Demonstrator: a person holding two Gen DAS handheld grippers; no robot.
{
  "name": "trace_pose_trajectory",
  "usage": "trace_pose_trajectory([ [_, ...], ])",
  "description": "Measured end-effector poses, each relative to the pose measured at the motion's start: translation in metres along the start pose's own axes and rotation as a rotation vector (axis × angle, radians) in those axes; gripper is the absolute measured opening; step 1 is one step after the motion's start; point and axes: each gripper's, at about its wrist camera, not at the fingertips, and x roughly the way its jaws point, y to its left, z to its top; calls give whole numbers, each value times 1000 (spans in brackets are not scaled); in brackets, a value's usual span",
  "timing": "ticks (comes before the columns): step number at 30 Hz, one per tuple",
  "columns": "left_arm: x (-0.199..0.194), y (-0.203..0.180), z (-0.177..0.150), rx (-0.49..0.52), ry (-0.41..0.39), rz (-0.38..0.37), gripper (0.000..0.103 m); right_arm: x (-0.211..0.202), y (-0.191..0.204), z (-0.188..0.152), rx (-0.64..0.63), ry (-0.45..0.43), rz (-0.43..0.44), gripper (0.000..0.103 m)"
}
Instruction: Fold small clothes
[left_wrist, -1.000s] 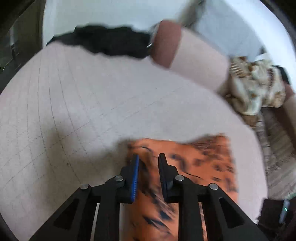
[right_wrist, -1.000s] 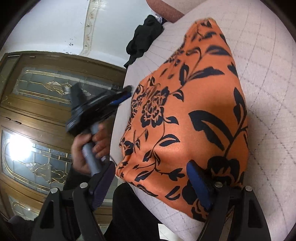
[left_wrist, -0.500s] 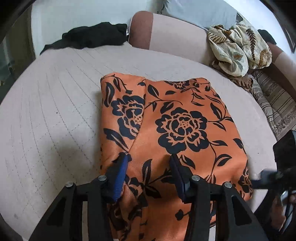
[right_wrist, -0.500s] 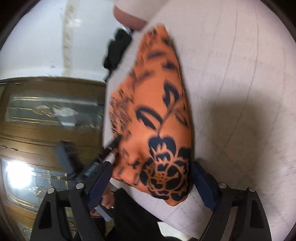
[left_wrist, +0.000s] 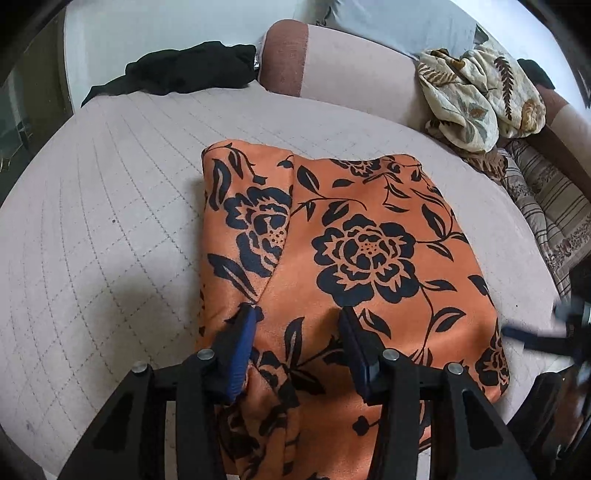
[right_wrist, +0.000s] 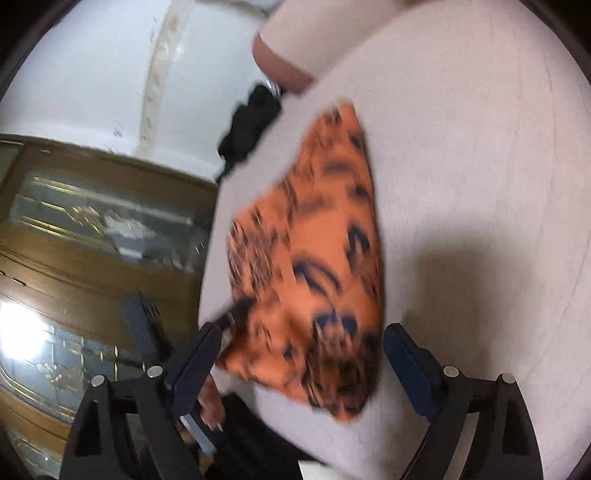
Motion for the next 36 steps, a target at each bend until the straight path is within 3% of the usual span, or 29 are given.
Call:
trace_pose_trajectory([
  [3, 0, -1, -1, -8, -4, 3, 49, 29, -18, 21, 75, 63, -8, 91],
  [6, -1, 1, 0, -21, -2, 4, 48, 62, -23, 23, 78, 146, -59, 50],
  [7, -1, 1, 0, -25, -2, 0, 48, 59, -9, 22, 4, 126, -90, 42],
  [9, -1, 2, -1, -25, -3, -6, 48, 50, 6, 18, -42, 96, -97, 39],
  [12, 2, 1, 0, -19, -2, -16, 48, 58, -9, 11, -37, 109, -191, 39],
  [14, 2, 1, 0, -16, -7, -5, 49, 57, -12, 10, 12, 90, -140, 47],
  [16, 2, 2, 0, -21, -8, -10, 48, 47, -4, 12, -3, 58, -112, 66],
  [20, 3, 3, 1, -17, -4, -16, 48, 33, 4, 37, -8, -22, -96, 81],
  [24, 3, 2, 1, -17, -4, -16, 48, 74, -14, 72, 62, 61, -111, 82],
  [26, 3, 3, 1, -17, -3, -17, 48, 93, -15, 75, 65, 128, -74, 42],
  [28, 2, 3, 1, -21, -3, -21, 48, 81, 5, 69, -46, 102, -134, 34],
  [30, 3, 4, 1, -20, -2, -27, 48, 77, 13, 66, -85, 69, -174, 33],
  [32, 5, 3, 2, -13, 0, -28, 48, 88, -4, 66, -53, 88, -222, 35],
  [36, 5, 2, 2, -9, -4, -17, 49, 72, 2, 65, -35, 32, -160, 68],
])
